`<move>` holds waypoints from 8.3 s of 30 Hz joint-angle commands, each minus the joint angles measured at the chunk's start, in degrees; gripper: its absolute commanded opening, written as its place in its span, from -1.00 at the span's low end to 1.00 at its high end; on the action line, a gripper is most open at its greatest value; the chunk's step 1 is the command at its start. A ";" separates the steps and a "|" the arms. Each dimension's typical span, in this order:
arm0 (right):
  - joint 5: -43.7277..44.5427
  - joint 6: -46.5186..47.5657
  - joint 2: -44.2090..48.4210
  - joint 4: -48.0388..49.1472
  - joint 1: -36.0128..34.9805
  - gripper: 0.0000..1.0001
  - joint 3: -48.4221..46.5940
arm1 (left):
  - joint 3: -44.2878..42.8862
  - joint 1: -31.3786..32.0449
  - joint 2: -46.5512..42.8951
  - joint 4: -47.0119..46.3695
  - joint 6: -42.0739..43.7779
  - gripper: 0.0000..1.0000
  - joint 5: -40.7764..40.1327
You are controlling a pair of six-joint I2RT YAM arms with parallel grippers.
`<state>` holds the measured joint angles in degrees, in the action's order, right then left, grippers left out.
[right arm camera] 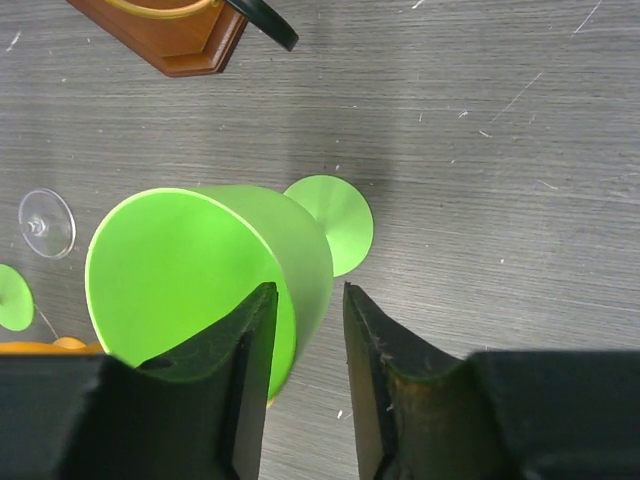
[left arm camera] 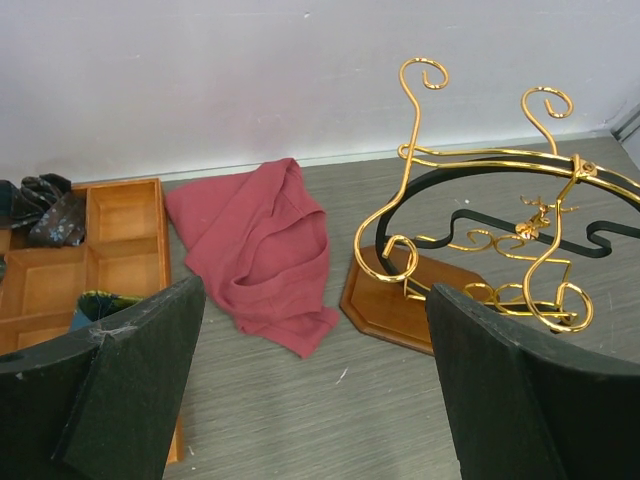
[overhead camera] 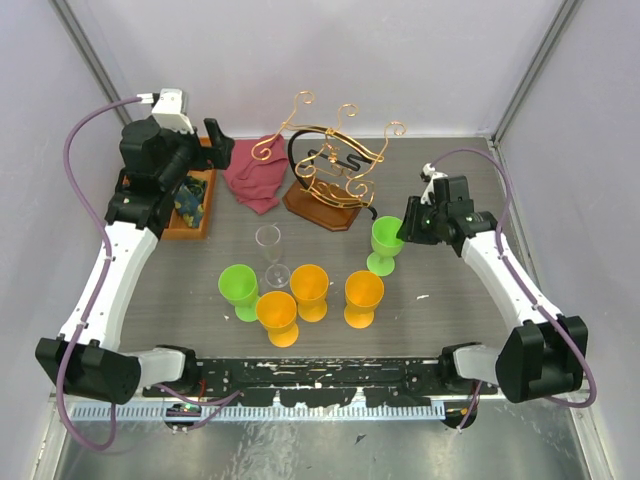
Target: Place the wine glass upside down on the wine glass rack
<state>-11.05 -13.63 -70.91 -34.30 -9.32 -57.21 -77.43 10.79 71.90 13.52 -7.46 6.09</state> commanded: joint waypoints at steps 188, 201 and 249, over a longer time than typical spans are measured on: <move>39.42 33.55 -2.13 29.90 -10.43 1.00 -22.28 | 41.66 9.43 19.59 -90.68 -0.11 -1.00 -0.63; 40.09 34.83 -3.31 30.82 -9.58 1.00 -21.92 | 37.91 10.30 25.58 -95.31 1.18 -1.00 -0.83; 40.74 33.02 -5.20 30.86 -9.26 1.00 -20.50 | 28.54 11.39 33.47 -92.17 1.62 -0.89 -1.13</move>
<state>28.49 18.41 -76.55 -6.87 -18.90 -77.78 -47.03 22.02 103.50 -74.96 -6.00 7.64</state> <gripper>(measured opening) 0.999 0.067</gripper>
